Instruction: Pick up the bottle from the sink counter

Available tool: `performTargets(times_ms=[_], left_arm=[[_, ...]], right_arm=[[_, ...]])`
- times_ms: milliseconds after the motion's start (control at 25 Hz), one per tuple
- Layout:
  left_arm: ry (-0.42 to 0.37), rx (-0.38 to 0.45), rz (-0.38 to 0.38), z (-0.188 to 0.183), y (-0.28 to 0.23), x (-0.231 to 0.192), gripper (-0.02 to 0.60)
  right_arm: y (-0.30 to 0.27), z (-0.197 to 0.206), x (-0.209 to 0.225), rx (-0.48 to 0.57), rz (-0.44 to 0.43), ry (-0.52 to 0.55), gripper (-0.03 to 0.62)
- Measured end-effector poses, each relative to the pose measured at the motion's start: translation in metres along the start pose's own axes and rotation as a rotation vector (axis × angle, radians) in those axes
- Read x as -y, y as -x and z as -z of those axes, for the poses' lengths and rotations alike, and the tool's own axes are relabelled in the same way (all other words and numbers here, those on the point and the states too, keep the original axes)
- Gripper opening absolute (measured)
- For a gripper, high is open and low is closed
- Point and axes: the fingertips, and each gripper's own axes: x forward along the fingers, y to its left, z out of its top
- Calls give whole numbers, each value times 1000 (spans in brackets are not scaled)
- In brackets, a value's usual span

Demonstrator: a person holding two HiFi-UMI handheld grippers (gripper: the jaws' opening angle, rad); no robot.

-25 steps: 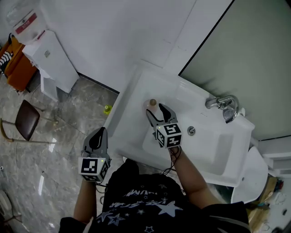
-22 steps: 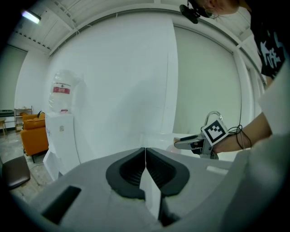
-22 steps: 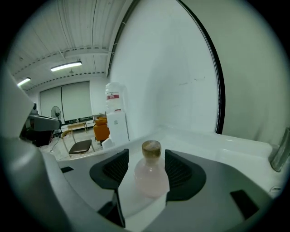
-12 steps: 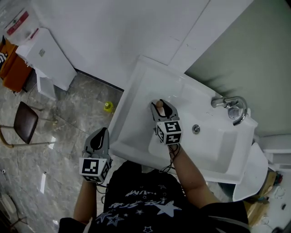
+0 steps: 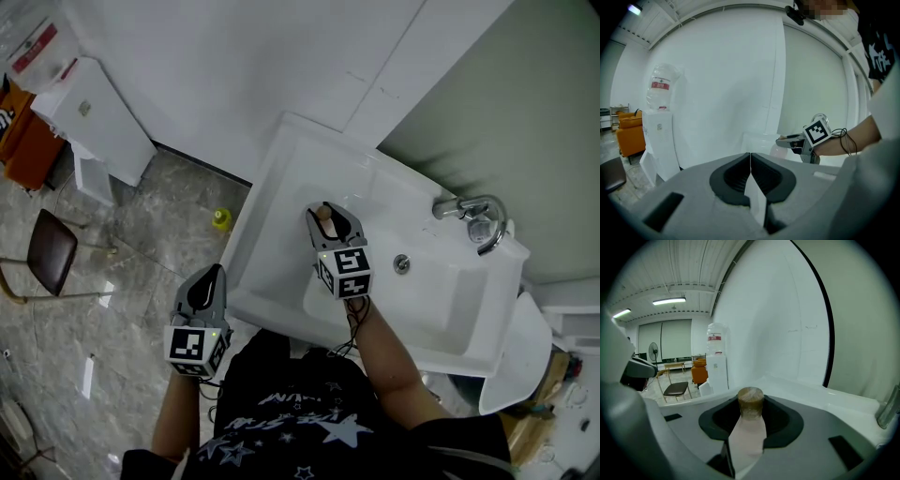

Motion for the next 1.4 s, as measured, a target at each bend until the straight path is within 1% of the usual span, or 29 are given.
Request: performTargets(times_ms=[160, 280, 480, 560, 640, 800, 1000, 1200, 1400], left_arm=[[-2, 29, -8, -7, 10, 15, 21], [-6, 36, -10, -15, 19, 32, 21], [-11, 39, -23, -8, 33, 65, 21], [-7, 50, -18, -8, 39, 83, 21], [-8, 42, -17, -4, 47, 101, 21], [-17, 53, -28, 1, 63, 136, 21], [-24, 69, -81, 25, 83, 162, 21], [-33, 85, -121, 35, 110, 191, 21], [-25, 91, -160, 43, 134, 218, 21]], right_arm=[[23, -10, -2, 31, -22, 1, 143], [46, -20, -1, 59, -31, -1, 143], [85, -25, 4, 96, -67, -1, 141], [103, -22, 7, 109, -74, 5, 142], [121, -20, 11, 124, -75, 12, 142], [157, -12, 21, 138, -84, 17, 143], [202, 5, 32, 144, -92, 13, 142], [243, 19, 40, 143, -99, 15, 141], [277, 31, 45, 146, -112, 15, 141]])
